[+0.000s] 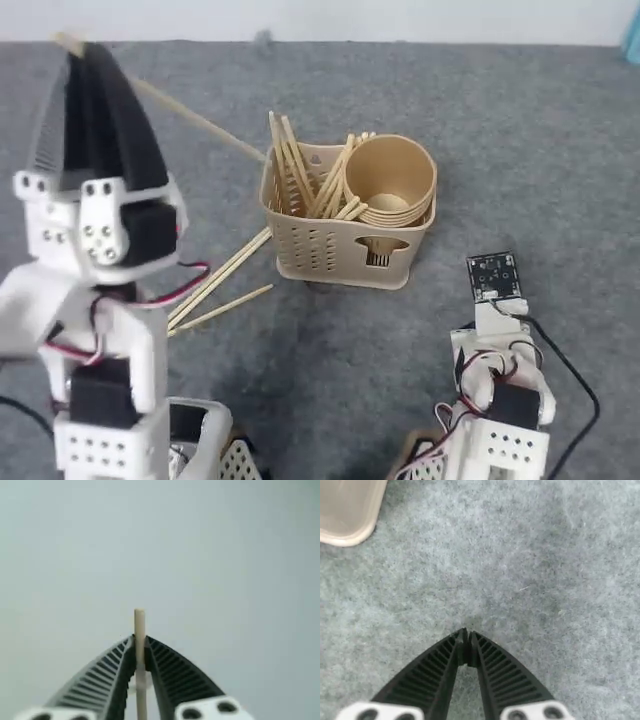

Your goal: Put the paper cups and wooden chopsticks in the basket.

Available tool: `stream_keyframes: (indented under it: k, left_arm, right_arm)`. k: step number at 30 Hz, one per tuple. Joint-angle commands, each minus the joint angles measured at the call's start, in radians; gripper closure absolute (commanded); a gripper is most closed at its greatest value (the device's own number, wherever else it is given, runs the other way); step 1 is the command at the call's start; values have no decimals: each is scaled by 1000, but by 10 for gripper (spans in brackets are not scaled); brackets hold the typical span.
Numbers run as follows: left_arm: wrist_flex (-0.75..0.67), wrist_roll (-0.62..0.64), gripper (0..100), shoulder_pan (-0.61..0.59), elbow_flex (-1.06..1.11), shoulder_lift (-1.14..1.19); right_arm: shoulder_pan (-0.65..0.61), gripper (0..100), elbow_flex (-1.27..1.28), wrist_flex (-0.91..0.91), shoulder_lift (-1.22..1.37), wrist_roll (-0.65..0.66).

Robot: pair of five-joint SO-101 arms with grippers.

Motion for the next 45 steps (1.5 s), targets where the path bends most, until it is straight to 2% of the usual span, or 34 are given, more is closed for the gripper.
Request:
stream_keyframes:
  k: [1,10,13,24,28,33,39,45]
  left_arm:
    - [0,17,988,9,-15,9]
    - [6,18,988,186,-5,11]
    - [6,18,988,206,16,11]
    - [-2,14,988,229,246,11]
    - [-3,-48,988,232,277,11]
    - [-100,-49,988,222,254,11]
    - [-100,-52,988,222,168,44]
    - [-106,-51,988,196,174,109]
  right_arm:
    - [-1,992,-14,12,-10,17]
    - [-1,992,-14,12,-10,17]
    - [-1,992,-14,12,-10,17]
    - [-1,992,-14,12,-10,17]
    - [-1,992,-14,12,-10,17]
    - [-1,992,-14,12,-10,17]
    - [-1,992,-14,12,-10,17]
    - [-1,992,-14,12,-10,17]
